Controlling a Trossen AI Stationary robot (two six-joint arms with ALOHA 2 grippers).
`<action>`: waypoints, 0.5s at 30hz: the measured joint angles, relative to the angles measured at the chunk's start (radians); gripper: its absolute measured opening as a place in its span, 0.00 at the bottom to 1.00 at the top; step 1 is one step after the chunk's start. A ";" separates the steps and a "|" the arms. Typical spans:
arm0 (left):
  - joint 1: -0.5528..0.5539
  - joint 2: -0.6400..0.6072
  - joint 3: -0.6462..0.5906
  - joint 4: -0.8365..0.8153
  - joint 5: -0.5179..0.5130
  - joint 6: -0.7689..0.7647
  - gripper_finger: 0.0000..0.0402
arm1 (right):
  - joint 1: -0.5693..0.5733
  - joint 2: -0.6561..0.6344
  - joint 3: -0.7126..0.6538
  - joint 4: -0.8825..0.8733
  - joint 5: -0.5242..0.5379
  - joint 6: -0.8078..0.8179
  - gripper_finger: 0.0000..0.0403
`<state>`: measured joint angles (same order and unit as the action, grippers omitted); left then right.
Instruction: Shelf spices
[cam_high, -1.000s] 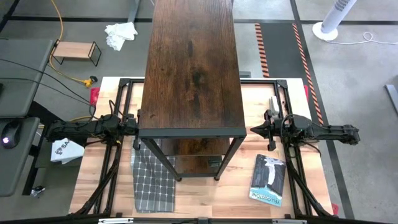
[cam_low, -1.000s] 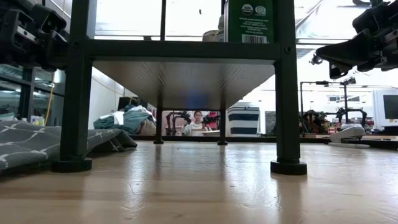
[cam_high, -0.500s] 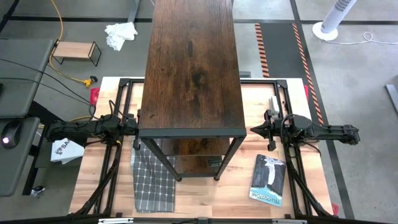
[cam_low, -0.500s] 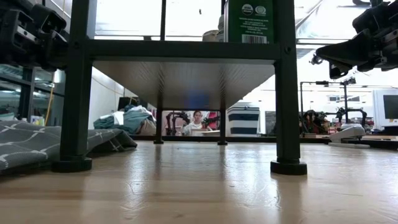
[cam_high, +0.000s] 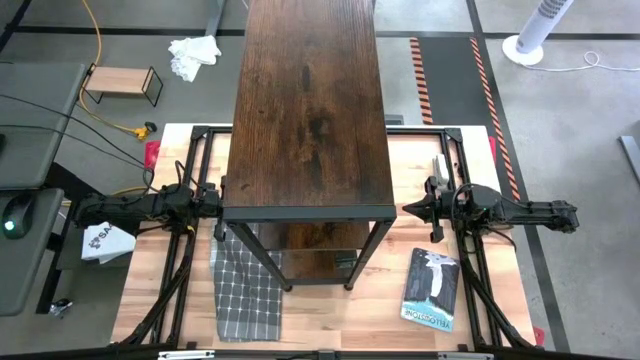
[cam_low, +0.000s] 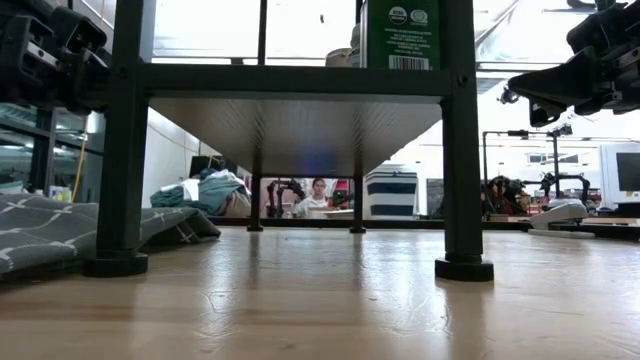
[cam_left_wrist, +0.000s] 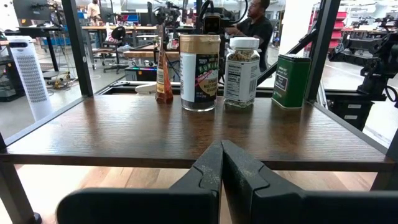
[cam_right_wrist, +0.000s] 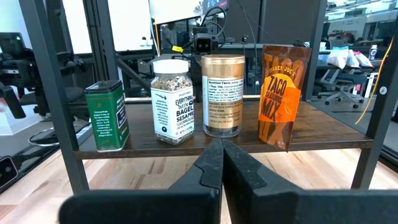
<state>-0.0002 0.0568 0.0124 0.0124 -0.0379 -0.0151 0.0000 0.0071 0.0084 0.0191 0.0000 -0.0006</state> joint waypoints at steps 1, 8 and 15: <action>0.000 0.000 0.000 0.000 0.000 0.000 0.01 | 0.000 0.000 0.000 0.000 0.000 0.000 0.00; 0.000 0.005 -0.001 0.155 -0.028 0.045 0.01 | 0.000 0.000 0.000 0.000 0.000 0.000 0.00; -0.003 0.010 0.001 0.922 -0.131 -0.512 0.01 | 0.000 0.000 0.000 0.000 0.000 0.000 0.00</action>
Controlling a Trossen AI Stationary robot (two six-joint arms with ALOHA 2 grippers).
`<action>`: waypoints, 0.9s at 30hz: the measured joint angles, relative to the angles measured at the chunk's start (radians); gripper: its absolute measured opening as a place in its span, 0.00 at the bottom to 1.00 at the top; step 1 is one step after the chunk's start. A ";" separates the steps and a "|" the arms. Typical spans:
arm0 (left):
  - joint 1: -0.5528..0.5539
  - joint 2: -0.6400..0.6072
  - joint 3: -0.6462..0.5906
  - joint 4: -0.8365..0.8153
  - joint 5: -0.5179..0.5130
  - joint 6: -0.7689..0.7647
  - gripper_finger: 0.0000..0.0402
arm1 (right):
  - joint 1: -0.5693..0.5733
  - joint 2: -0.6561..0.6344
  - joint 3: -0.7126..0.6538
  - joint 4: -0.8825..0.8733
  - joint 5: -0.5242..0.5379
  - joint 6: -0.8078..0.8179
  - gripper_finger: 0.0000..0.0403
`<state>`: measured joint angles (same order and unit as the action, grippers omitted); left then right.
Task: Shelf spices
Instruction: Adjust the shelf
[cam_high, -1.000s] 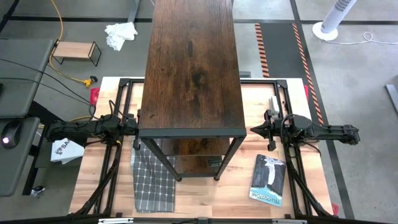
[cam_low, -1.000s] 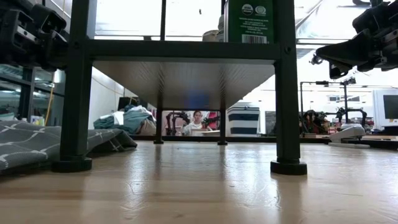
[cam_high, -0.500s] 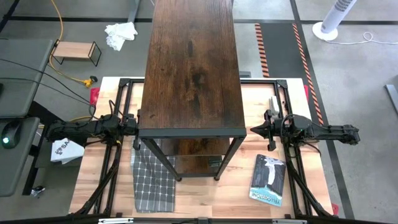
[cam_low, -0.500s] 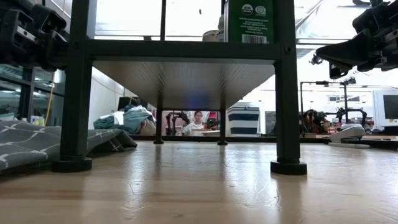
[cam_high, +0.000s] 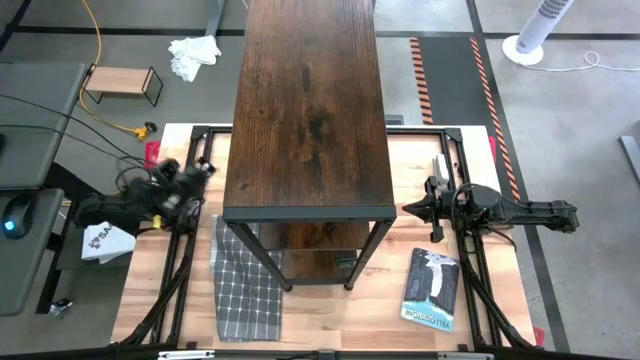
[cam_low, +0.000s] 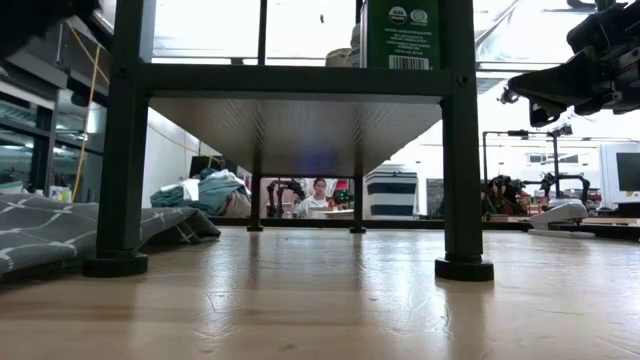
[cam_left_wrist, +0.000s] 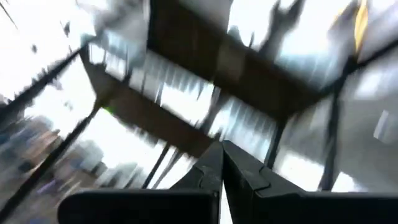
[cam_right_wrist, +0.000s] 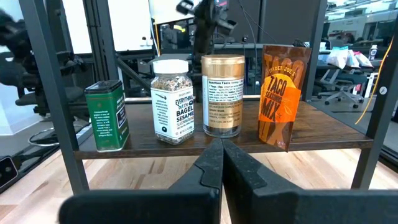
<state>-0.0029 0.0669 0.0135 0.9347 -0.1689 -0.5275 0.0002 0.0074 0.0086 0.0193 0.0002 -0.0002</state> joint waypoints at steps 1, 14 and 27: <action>0.000 0.000 0.000 0.055 -0.038 -0.013 0.01 | 0.000 0.000 0.000 0.000 0.000 0.000 0.00; -0.045 0.187 0.417 -0.798 0.276 -0.444 0.00 | 0.000 0.000 0.000 0.000 0.000 0.000 0.00; -0.079 0.644 1.232 -1.521 -0.022 -0.175 0.00 | -0.007 0.009 0.000 0.223 0.132 0.073 0.00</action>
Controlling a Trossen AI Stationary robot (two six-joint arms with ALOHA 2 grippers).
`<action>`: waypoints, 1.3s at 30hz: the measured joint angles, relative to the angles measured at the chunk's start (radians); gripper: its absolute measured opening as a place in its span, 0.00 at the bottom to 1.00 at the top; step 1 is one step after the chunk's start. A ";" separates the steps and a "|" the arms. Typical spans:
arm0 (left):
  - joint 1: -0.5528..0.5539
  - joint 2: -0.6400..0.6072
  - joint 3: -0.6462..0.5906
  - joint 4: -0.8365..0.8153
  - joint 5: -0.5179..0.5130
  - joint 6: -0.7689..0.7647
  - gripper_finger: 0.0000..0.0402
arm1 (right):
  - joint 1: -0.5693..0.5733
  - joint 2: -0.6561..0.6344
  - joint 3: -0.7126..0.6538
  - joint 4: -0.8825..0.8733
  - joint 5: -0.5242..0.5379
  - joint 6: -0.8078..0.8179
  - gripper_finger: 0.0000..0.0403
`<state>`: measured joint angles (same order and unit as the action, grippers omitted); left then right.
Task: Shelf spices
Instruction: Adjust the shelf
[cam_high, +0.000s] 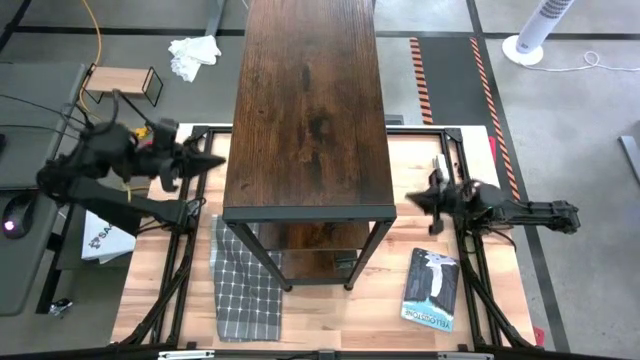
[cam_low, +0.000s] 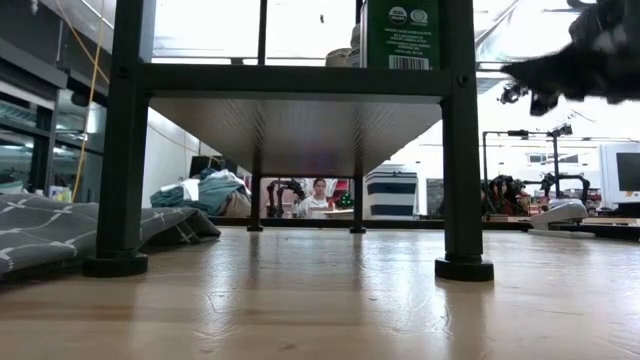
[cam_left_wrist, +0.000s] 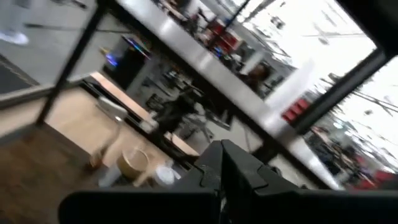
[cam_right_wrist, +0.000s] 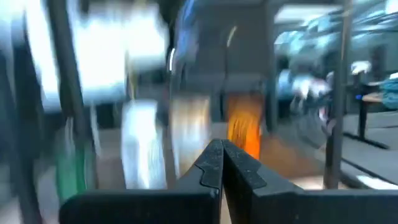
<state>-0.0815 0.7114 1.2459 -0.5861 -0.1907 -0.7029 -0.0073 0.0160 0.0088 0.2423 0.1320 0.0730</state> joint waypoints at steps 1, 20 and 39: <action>0.000 0.022 0.035 -0.022 -0.003 0.001 0.00 | 0.000 0.001 0.001 0.097 0.028 0.098 0.00; -0.342 0.281 0.143 -0.535 0.302 -0.283 0.00 | 0.102 0.411 0.502 -0.329 0.017 0.807 0.00; -0.919 0.437 -0.594 0.791 -0.635 -0.758 0.00 | 0.126 0.741 0.960 -1.093 0.287 0.879 0.00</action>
<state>-1.0001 1.1481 0.6522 0.2045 -0.8262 -1.4611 0.1188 0.7571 0.9688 -0.8511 0.4187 0.9525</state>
